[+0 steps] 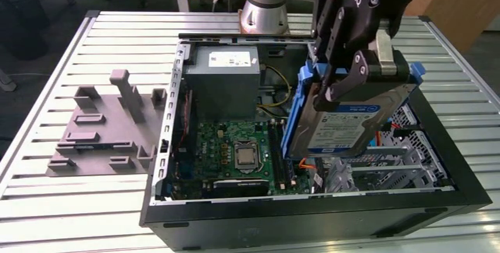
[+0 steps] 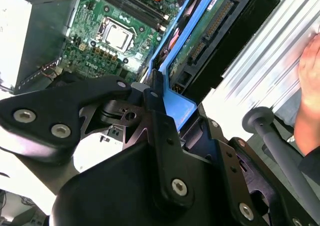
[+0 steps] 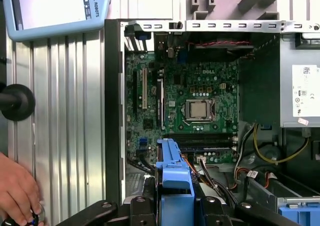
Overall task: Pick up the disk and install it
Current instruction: 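Insert the disk into the insertion slot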
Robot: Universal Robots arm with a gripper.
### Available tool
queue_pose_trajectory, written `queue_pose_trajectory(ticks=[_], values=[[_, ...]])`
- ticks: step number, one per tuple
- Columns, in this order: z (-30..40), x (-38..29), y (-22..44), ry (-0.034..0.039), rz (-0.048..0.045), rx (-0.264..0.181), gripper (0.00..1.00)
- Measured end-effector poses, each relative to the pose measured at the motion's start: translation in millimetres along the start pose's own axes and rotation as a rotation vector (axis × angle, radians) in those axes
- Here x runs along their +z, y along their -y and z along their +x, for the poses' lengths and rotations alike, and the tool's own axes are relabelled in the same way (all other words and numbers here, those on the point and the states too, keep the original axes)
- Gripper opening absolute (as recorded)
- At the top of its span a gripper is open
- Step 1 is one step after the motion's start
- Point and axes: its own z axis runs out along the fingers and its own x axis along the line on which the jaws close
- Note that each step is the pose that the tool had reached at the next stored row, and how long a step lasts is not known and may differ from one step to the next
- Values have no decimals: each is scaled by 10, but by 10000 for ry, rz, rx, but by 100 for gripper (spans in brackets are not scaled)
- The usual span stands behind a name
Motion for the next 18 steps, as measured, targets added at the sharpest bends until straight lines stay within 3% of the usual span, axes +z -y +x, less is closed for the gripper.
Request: queue_pose_trajectory(ticks=[11, 18], values=[[-6, 15, 201, -1, 0, 0, 37], [-7, 15, 219, -2, 0, 0, 37]])
